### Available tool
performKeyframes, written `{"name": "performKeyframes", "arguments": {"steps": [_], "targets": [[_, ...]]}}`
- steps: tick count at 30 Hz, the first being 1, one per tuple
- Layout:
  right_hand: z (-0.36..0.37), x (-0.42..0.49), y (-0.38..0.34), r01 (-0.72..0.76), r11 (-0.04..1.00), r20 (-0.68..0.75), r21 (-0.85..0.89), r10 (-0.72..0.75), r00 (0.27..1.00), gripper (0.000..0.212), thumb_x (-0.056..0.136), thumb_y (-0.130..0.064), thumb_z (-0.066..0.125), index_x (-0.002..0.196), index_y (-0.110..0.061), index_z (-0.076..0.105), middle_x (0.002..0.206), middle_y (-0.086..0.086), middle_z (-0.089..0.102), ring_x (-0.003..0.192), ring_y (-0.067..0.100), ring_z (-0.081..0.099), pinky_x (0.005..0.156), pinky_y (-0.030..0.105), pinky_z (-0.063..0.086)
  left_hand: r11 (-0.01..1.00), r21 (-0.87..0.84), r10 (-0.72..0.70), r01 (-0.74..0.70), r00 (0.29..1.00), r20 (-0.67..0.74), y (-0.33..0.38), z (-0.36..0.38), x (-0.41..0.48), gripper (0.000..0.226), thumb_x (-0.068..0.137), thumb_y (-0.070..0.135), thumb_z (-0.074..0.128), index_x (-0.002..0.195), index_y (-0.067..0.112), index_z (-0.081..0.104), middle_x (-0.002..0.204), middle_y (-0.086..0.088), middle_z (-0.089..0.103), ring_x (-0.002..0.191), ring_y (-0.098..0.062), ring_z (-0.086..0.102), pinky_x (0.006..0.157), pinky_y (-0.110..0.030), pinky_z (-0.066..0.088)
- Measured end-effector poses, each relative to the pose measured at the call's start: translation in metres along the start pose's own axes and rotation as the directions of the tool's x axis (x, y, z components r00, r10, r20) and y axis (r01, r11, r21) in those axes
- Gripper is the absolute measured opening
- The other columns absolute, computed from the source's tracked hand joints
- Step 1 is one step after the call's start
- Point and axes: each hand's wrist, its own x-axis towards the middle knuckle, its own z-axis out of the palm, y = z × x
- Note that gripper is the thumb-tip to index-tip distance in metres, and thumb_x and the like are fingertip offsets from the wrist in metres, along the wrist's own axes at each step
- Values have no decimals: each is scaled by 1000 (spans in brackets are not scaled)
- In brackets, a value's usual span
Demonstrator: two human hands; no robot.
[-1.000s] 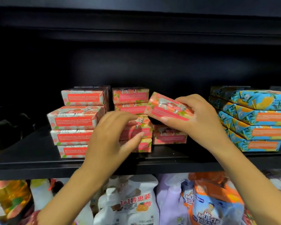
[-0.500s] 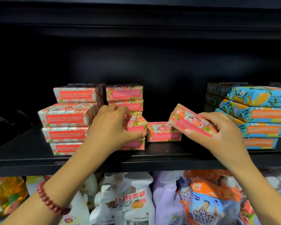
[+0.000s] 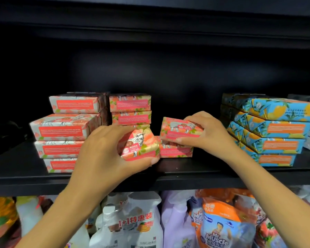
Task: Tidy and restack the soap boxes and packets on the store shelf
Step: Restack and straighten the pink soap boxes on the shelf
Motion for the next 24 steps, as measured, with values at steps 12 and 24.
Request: {"name": "performKeyframes", "arguments": {"steps": [12, 24], "targets": [[17, 16, 6, -13, 998, 128, 65, 5, 992, 59, 61, -44, 81, 114, -26, 59, 103, -18, 48, 101, 5, 51, 90, 29, 46, 989, -140, -65, 51, 993, -99, -2, 0, -10, 79, 55, 74, 61, 113, 21, 64, 95, 24, 53, 88, -4, 52, 73, -12, 37], [1, -29, -1, -75, 949, -233, 306, 151, 961, 46, 75, -37, 70, 118, -27, 58, 117, -12, 57, 110, -1, 51, 93, 19, 44, 982, -185, 38, -47, 998, -51, 9, 6, 21, 72, 54, 76, 66, 112, 33, 61, 96, 34, 49, 87, 7, 54, 77, -12, 39]]}}
